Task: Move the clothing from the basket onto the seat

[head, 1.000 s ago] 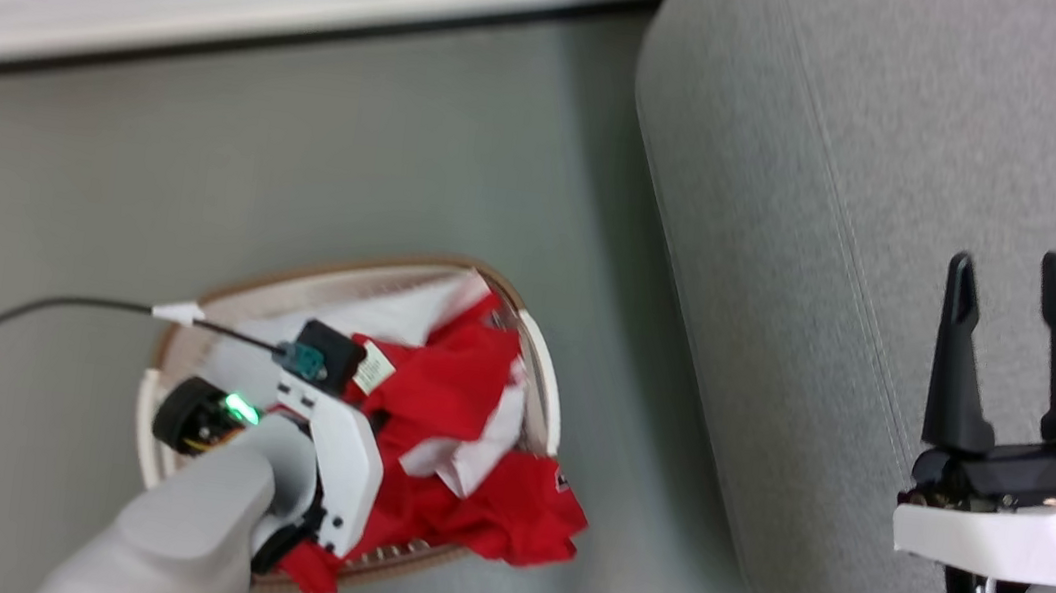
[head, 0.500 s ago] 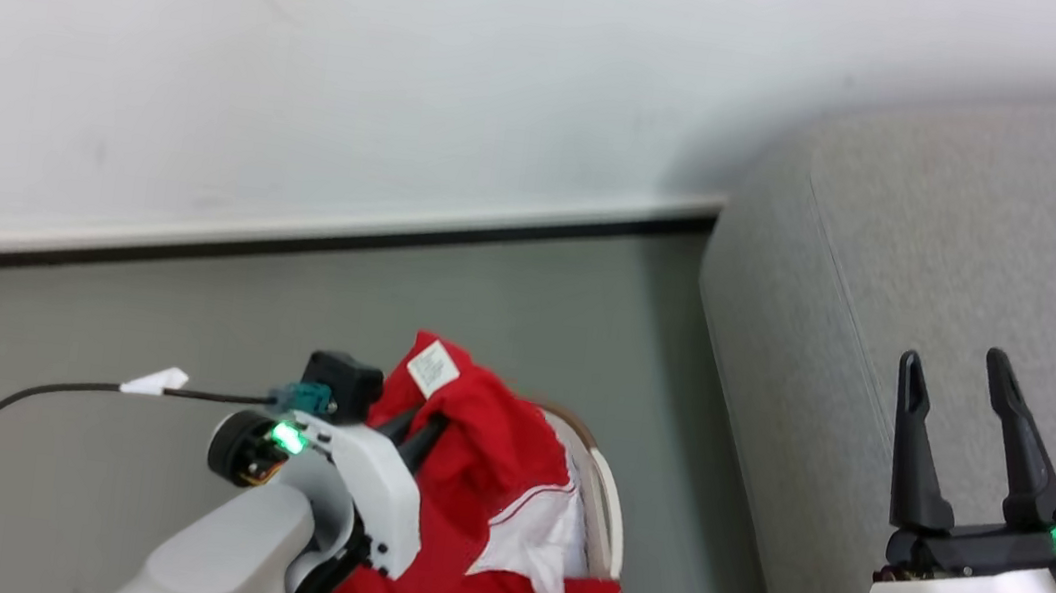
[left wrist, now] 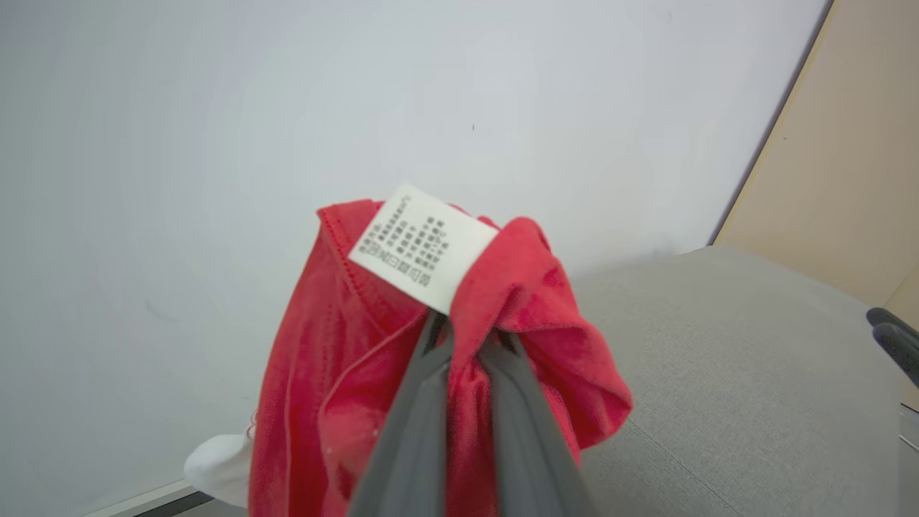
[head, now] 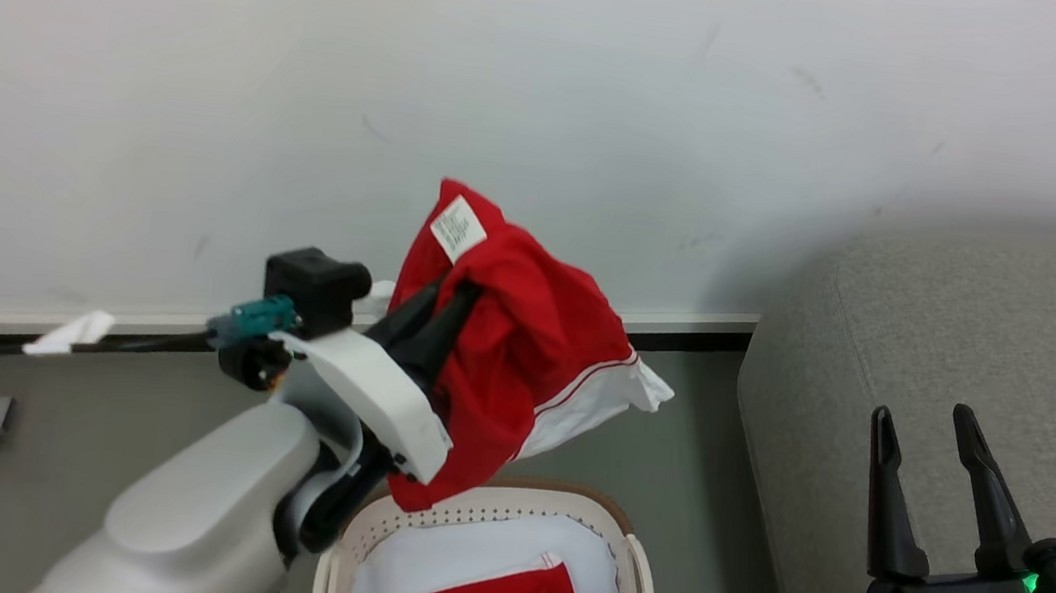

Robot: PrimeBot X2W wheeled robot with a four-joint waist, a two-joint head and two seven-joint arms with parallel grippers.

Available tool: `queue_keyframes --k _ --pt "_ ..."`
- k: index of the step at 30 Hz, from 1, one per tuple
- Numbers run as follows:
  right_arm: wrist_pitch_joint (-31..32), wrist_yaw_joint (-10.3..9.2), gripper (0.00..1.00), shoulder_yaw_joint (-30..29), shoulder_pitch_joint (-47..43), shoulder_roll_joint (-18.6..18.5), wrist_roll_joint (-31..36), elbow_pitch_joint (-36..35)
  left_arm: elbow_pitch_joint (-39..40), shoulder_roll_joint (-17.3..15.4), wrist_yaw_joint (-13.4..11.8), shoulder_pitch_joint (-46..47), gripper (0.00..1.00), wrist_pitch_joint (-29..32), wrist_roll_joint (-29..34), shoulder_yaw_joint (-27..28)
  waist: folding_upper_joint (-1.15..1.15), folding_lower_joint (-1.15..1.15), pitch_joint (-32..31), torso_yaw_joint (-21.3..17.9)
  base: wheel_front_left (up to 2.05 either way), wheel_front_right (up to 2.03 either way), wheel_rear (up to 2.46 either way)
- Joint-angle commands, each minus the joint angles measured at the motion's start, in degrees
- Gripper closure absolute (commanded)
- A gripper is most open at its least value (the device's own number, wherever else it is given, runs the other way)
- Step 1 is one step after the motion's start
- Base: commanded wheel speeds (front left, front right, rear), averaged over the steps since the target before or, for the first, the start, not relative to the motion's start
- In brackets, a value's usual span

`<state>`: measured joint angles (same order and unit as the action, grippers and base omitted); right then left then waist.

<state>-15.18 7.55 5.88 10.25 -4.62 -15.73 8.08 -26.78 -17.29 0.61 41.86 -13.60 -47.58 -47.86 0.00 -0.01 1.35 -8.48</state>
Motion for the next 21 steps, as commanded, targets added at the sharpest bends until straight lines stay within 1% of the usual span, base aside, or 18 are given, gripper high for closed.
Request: queue_keyframes --k 1,6,12,17,21 --pt "0.0 -0.11 0.00 0.2 -0.6 0.0 -0.3 0.0 1.5 -0.9 -0.6 0.2 1.00 0.1 -0.5 0.7 0.00 0.01 -0.4 0.1 0.00 0.00 0.00" --pt "0.0 -0.11 0.00 1.1 -1.1 0.0 -0.7 -0.1 10.3 -3.8 -3.7 -0.2 1.00 1.8 -1.1 2.4 0.00 0.01 -0.7 -0.2 0.00 0.00 0.00" --pt "0.0 -0.11 0.00 2.5 -0.6 -0.4 -1.3 -0.8 16.5 -5.9 -6.4 -2.0 1.00 3.4 -1.1 2.6 0.00 0.01 -0.4 -0.5 0.00 0.00 0.00" --pt "0.0 -0.12 0.00 4.7 -0.2 -1.3 -2.2 -1.8 18.6 -6.4 -7.0 -3.0 1.00 3.8 -1.2 2.4 0.00 0.01 -0.2 -0.3 0.00 0.00 0.00" --pt "0.0 -0.11 0.00 8.9 1.1 -2.8 -3.1 -2.3 19.4 -6.1 -6.6 -3.5 1.00 3.4 -1.0 1.8 0.00 0.01 0.1 0.0 0.00 0.00 0.00"
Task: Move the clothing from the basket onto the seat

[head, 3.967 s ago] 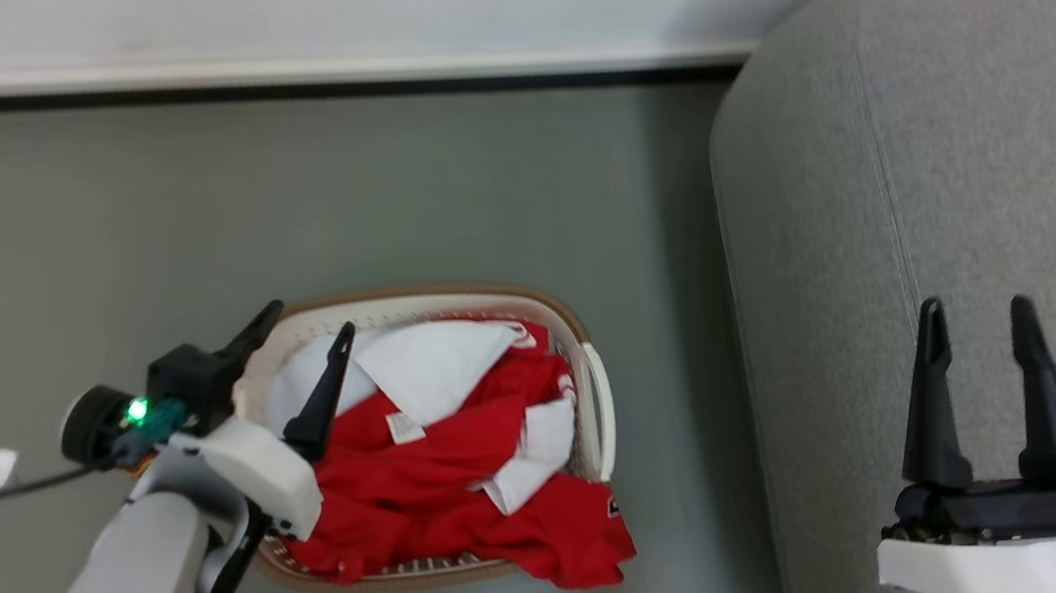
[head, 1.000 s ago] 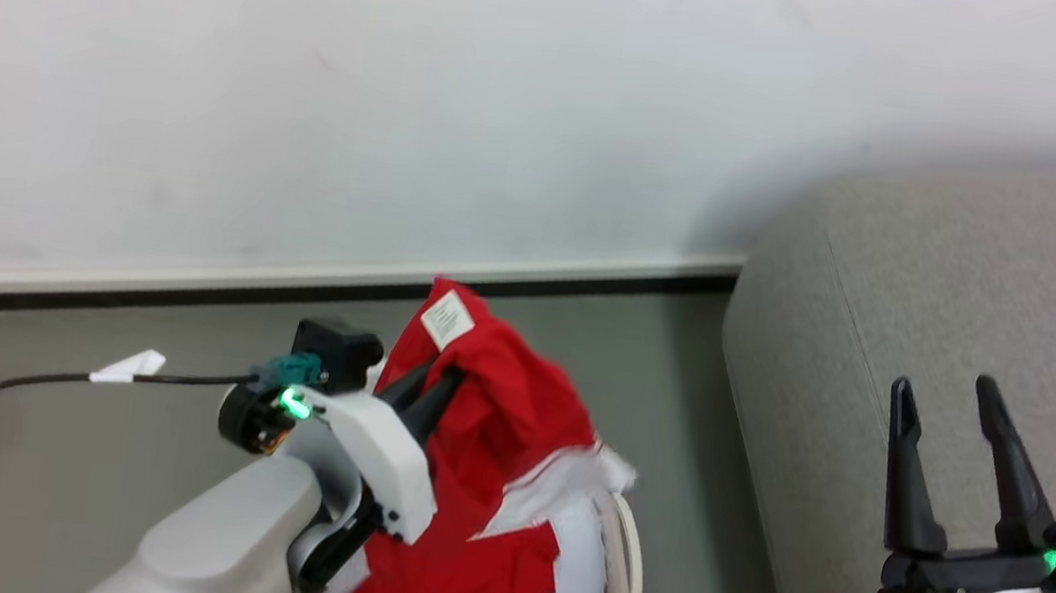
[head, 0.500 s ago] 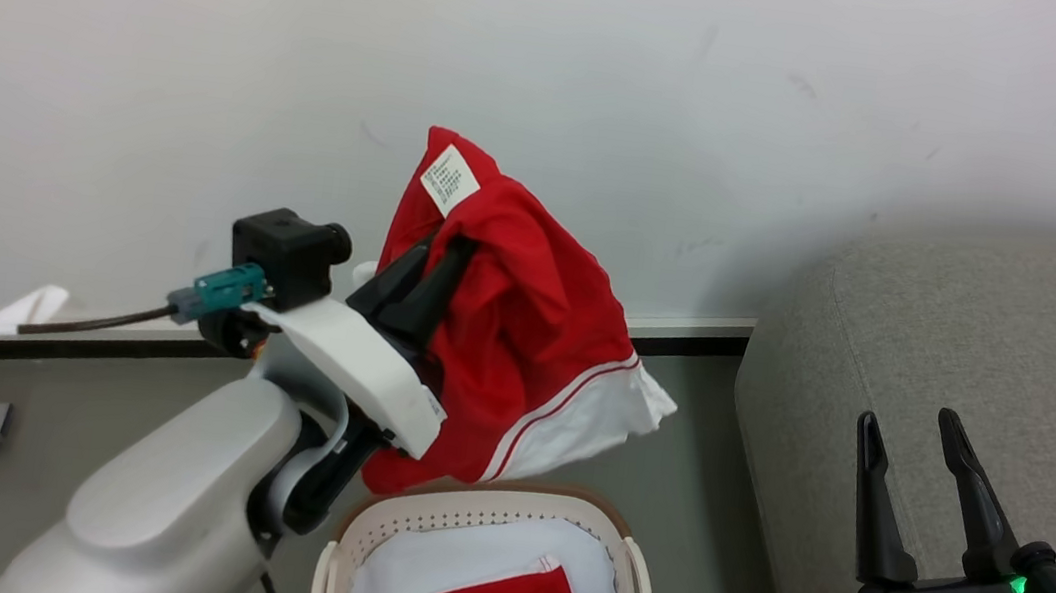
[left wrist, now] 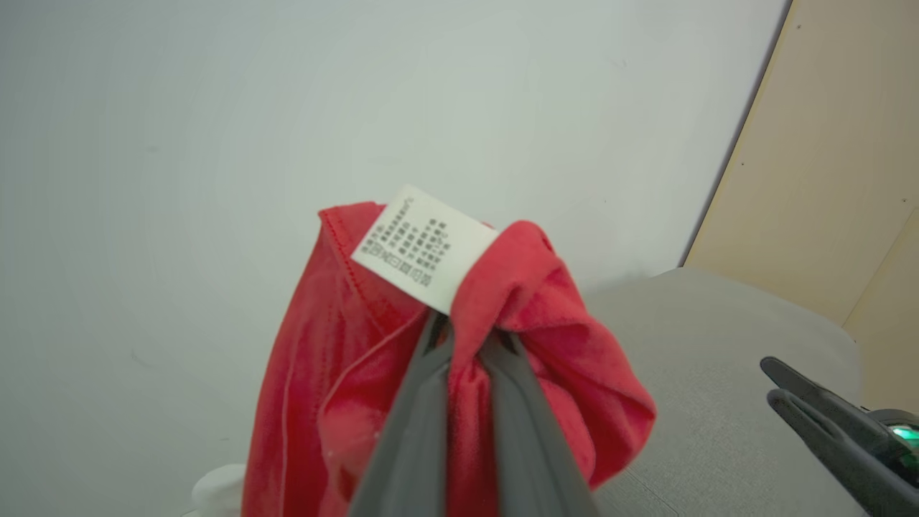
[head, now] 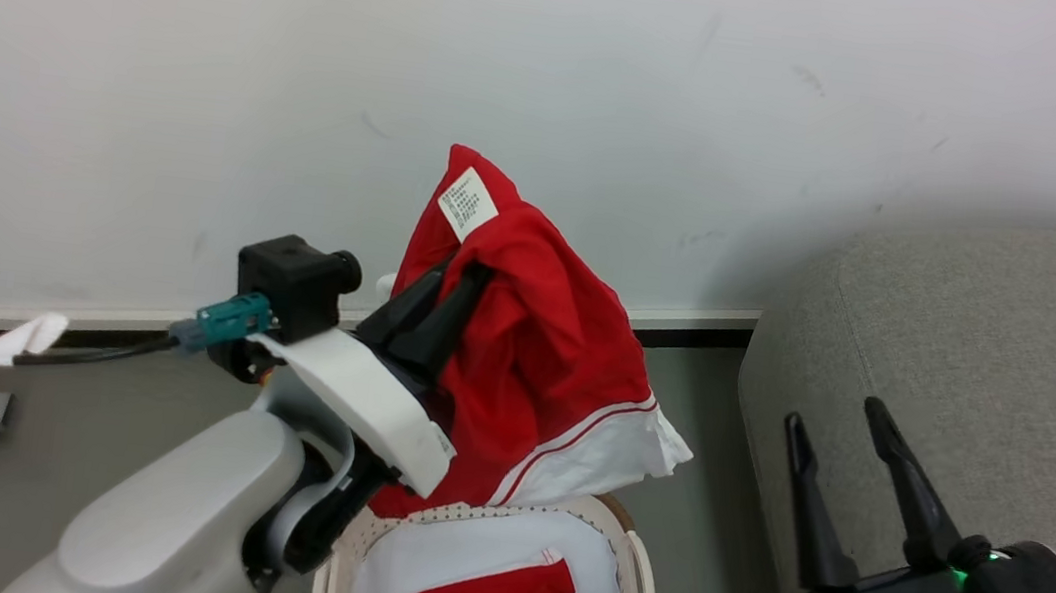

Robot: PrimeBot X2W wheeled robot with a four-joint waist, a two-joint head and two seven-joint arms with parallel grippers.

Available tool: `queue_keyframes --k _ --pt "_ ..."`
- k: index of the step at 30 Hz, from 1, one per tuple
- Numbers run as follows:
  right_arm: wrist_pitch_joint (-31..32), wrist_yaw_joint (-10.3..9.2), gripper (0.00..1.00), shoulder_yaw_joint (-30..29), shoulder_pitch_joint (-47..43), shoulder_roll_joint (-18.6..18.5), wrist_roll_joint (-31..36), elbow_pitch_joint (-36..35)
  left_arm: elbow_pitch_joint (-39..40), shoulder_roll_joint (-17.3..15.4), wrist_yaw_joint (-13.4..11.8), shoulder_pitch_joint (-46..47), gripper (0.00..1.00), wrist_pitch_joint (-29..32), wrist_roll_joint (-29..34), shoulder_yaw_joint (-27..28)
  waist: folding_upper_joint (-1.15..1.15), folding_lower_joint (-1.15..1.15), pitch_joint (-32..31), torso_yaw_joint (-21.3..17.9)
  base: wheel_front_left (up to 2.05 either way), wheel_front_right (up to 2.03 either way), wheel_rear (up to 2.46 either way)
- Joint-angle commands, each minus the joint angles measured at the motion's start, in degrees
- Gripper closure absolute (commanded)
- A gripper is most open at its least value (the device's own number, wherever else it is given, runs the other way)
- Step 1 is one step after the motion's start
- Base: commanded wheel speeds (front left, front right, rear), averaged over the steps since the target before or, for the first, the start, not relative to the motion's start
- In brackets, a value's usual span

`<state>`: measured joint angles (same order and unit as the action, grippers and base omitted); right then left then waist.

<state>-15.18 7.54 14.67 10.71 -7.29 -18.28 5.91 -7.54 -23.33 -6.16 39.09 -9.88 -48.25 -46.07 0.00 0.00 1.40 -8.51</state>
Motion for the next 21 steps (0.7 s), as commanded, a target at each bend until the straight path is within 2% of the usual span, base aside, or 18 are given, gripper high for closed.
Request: queue_keyframes --k 1,9,21 --pt "0.0 -0.10 0.00 1.9 1.0 -0.8 -1.0 -0.1 0.2 0.1 0.2 -0.7 1.00 -0.4 -0.3 -0.1 0.00 0.00 0.2 0.2 0.00 0.00 0.00" --pt "0.0 -0.11 0.00 13.6 6.5 -5.9 -3.9 6.1 0.5 2.3 2.0 -1.3 1.00 -0.3 -0.4 -2.7 0.00 0.00 0.0 2.5 0.00 0.00 0.00" --pt "3.1 -0.11 0.00 29.0 16.3 -9.8 -11.8 18.2 0.9 6.2 4.2 -2.5 1.00 0.6 1.1 -8.2 0.00 0.00 -1.6 8.8 0.00 0.00 0.00"
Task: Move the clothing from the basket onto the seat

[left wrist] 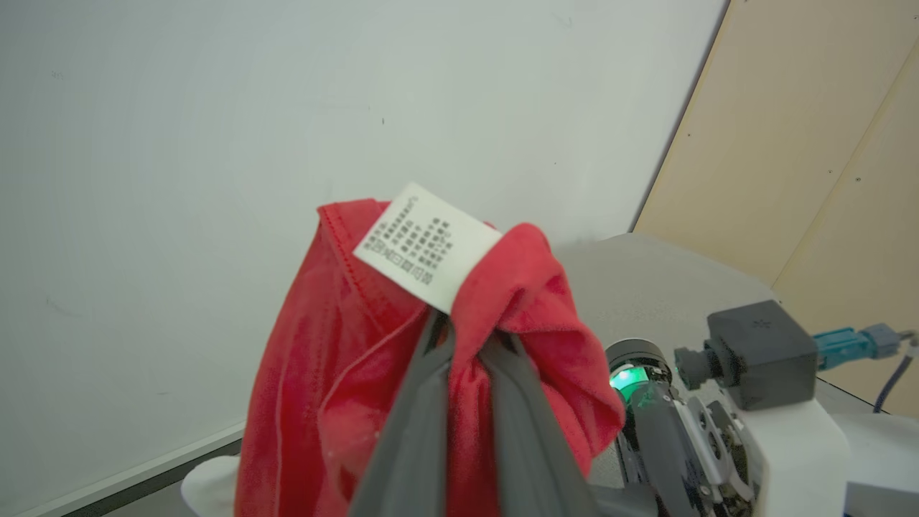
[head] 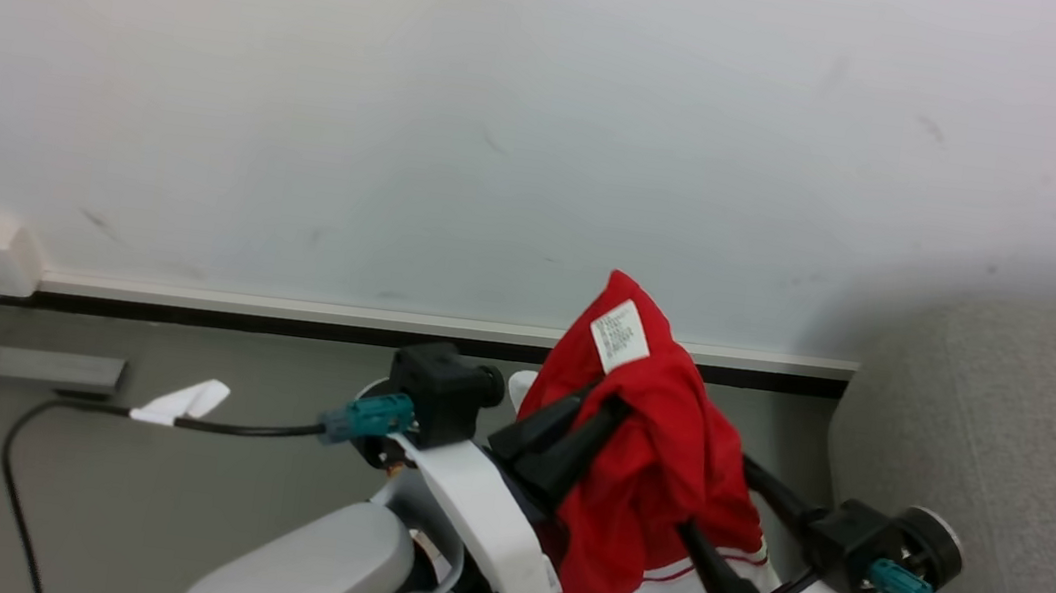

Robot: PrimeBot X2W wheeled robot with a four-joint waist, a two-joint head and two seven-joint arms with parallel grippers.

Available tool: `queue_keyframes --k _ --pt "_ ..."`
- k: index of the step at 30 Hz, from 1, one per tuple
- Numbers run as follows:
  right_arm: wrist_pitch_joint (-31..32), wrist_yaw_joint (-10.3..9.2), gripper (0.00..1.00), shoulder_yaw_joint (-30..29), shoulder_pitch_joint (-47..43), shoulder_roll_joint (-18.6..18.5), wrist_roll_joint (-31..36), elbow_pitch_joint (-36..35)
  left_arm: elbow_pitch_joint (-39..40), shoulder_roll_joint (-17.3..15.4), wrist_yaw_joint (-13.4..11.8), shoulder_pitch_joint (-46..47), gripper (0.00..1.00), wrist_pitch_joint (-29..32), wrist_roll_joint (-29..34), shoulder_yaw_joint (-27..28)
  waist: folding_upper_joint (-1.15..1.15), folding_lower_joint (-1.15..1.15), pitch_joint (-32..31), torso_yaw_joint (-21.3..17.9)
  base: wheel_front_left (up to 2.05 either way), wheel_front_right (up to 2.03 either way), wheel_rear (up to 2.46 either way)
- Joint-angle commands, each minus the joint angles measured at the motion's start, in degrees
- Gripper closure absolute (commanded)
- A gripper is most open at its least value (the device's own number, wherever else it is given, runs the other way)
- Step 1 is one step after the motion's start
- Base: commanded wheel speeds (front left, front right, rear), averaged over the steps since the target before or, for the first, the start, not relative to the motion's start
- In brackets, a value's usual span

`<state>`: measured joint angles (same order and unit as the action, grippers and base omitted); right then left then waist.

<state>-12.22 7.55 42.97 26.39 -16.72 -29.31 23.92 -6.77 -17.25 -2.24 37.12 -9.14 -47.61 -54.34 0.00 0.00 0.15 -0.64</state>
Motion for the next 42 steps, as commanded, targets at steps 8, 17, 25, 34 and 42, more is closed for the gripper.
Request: queue_keyframes --k 8,17,25,34,42 --pt "1.6 -0.12 0.00 11.1 4.7 -0.2 -8.4 5.3 -0.5 2.1 1.4 -0.8 1.00 0.2 0.0 -2.0 0.00 0.00 -1.1 4.5 0.00 0.00 0.00" --pt "-1.7 -0.12 1.00 16.4 7.8 1.5 -14.7 10.7 -1.1 1.9 1.0 -0.9 1.00 -0.3 -0.2 -1.9 0.00 0.00 -1.1 5.6 0.00 0.00 0.00" --pt "-3.1 -0.12 1.00 12.8 6.5 1.1 -16.1 9.5 -2.0 0.5 0.2 -1.9 1.00 -1.0 -0.8 -1.0 0.00 0.00 -1.2 3.6 0.00 0.00 0.00" --pt "-3.0 -0.11 1.00 1.5 0.2 1.9 -16.9 2.3 -2.9 -0.3 -0.5 -2.9 1.00 -1.3 -1.6 -0.6 0.00 0.00 -1.1 0.4 0.00 0.00 0.00" --pt "-3.0 -0.11 1.00 -7.7 -4.5 4.1 -21.9 -4.5 -2.6 0.2 0.2 -3.4 0.00 -2.3 -1.4 -0.9 0.00 0.00 -0.2 -4.9 0.00 0.00 0.00"
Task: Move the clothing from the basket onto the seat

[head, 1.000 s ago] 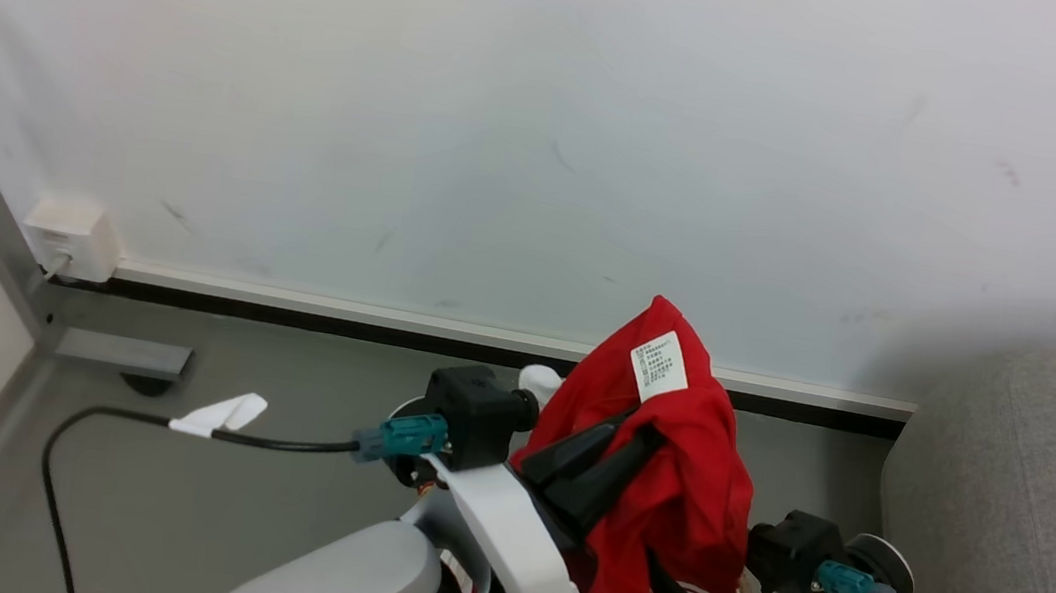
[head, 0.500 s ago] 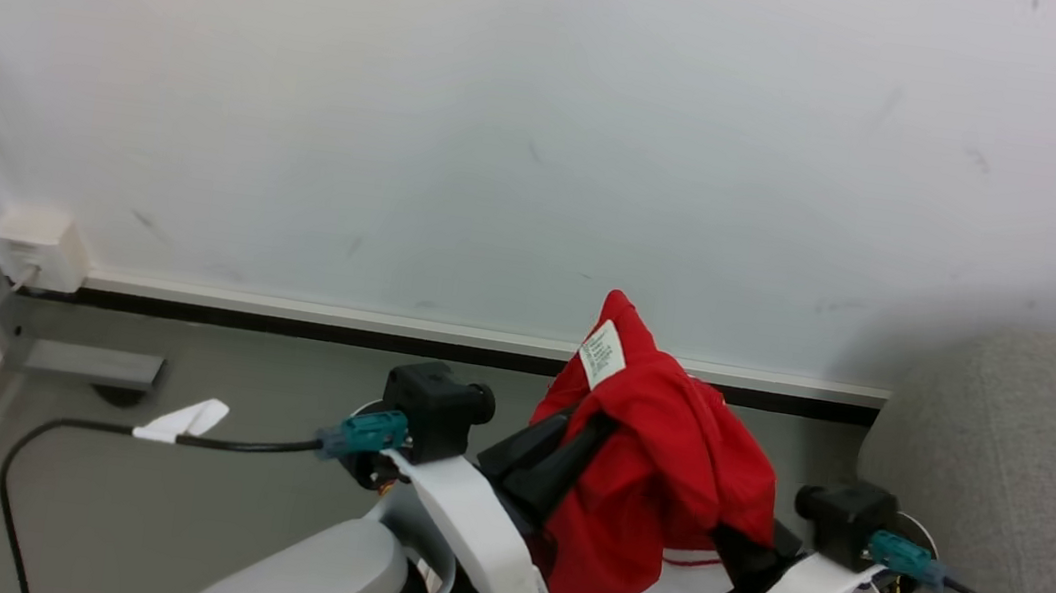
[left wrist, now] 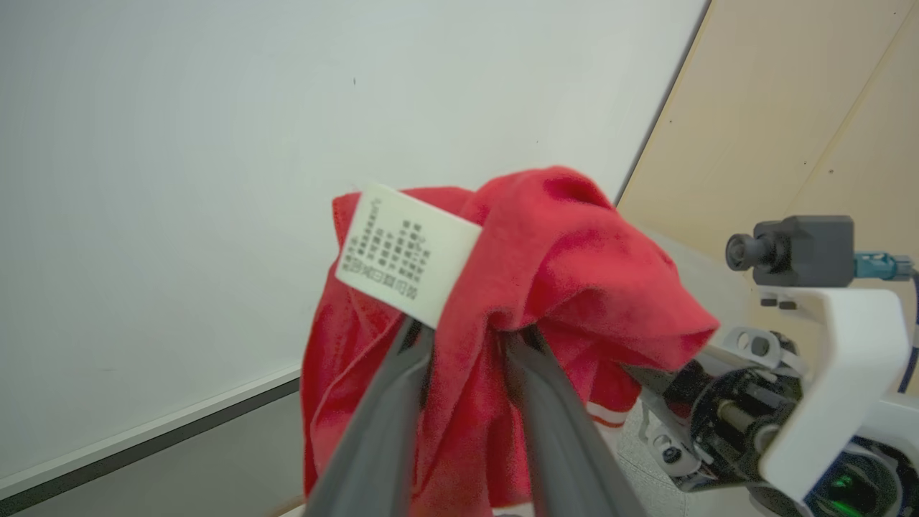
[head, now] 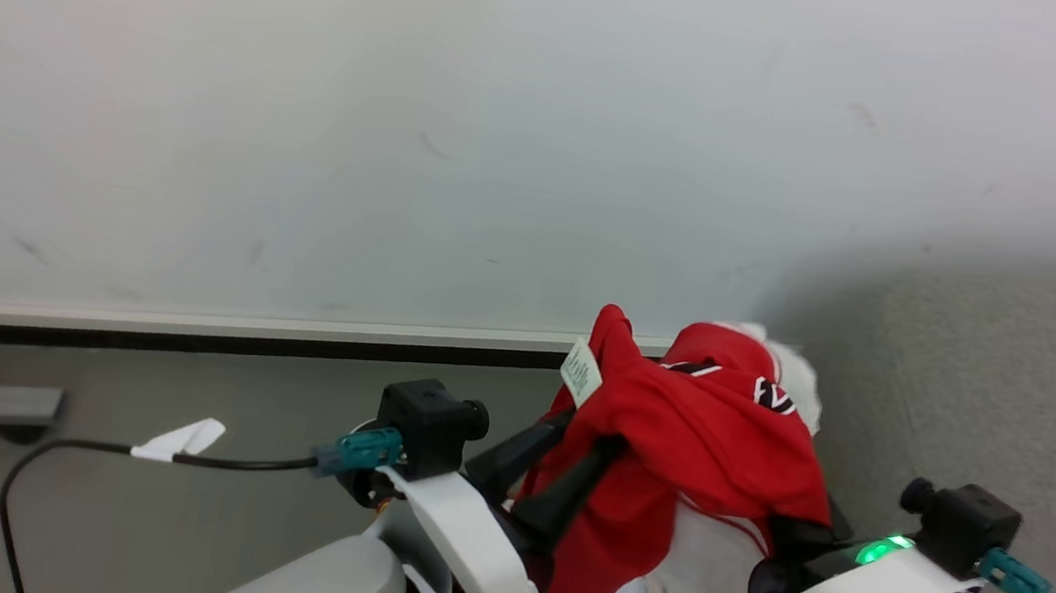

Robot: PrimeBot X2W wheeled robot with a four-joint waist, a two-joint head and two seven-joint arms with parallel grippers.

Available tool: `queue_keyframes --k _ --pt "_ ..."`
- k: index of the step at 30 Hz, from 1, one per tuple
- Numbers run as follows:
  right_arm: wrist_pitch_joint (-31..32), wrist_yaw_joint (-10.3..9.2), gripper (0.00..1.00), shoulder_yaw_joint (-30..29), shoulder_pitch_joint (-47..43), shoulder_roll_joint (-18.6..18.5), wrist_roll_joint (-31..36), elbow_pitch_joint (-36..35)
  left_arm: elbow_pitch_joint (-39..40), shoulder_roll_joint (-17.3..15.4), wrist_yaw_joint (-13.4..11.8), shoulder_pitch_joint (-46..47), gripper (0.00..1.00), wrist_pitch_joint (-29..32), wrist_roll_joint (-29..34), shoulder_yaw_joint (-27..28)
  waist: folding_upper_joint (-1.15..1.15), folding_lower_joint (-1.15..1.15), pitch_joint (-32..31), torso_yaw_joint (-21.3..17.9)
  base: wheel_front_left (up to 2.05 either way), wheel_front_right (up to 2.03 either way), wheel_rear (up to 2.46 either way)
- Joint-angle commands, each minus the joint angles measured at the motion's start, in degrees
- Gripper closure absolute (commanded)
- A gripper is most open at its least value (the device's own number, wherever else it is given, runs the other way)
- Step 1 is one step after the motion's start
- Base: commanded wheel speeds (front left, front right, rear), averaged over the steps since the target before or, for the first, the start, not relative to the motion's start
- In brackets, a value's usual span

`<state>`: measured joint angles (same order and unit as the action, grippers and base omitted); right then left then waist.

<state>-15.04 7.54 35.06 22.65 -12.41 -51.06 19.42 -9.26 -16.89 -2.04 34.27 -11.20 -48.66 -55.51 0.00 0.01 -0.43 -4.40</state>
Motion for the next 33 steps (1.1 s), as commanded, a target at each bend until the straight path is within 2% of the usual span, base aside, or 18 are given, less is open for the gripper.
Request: queue_keyframes --k 1,8,18,26,33 --pt "-0.2 -0.10 1.00 -0.9 -0.9 0.0 -1.0 -0.6 -0.2 -0.1 -0.1 -0.6 0.00 -0.3 -0.2 0.2 0.00 -0.01 0.5 -1.9 0.00 0.00 0.00" --pt "-0.2 -0.10 1.00 -8.5 -1.8 -0.8 -5.2 -5.4 0.0 -0.2 0.0 0.4 0.00 -1.2 1.5 -0.2 0.00 -0.01 1.8 -7.5 0.00 0.00 0.00" --pt "-0.1 -0.10 1.00 -18.4 -4.0 -3.3 -3.3 -11.9 0.2 -1.1 -0.1 1.1 0.00 -2.7 4.8 -0.7 0.00 -0.01 4.6 -16.4 0.00 0.00 0.00" --pt "0.2 -0.10 1.00 -21.2 -6.9 -2.8 -4.5 -15.6 -0.7 -1.9 -0.4 2.1 0.00 -3.1 7.6 -1.6 0.00 -0.01 7.0 -21.7 0.00 0.00 0.00" --pt "0.6 -0.10 1.00 -21.2 -6.9 -1.6 -6.2 -17.3 -1.3 -2.4 -0.4 2.8 0.00 -3.0 8.5 -1.9 0.00 -0.01 8.6 -23.7 0.00 0.00 0.00"
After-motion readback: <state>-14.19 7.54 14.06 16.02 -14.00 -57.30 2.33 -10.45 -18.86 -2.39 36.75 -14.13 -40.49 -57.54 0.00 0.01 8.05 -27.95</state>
